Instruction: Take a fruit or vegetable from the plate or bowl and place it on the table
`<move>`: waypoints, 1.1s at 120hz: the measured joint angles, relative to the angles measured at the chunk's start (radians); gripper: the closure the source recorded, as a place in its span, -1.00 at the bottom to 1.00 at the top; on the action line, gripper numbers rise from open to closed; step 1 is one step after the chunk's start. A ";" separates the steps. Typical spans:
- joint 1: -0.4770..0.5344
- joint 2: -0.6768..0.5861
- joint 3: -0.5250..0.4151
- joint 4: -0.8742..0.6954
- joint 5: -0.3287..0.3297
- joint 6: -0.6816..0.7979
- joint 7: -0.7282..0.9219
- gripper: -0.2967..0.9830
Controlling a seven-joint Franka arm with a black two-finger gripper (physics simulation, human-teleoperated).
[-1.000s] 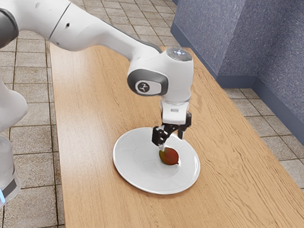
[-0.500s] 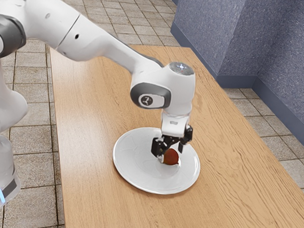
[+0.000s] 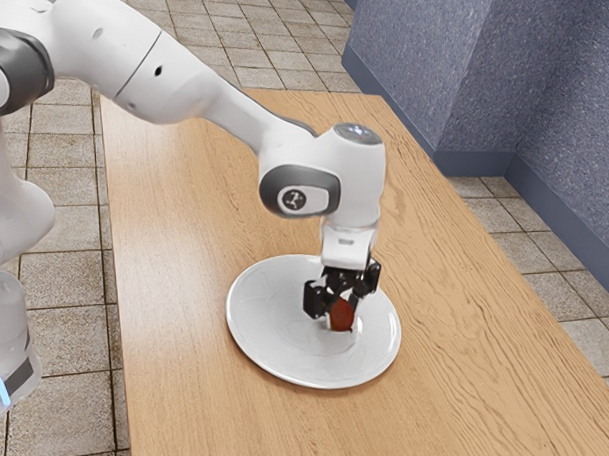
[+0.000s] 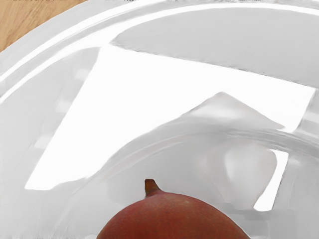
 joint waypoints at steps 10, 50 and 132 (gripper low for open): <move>0.005 -0.001 0.001 0.000 -0.012 0.007 0.001 0.19; 0.171 -0.081 0.044 0.058 -0.017 0.018 0.012 0.20; 0.185 -0.163 0.001 0.151 -0.075 -0.021 -0.136 -0.51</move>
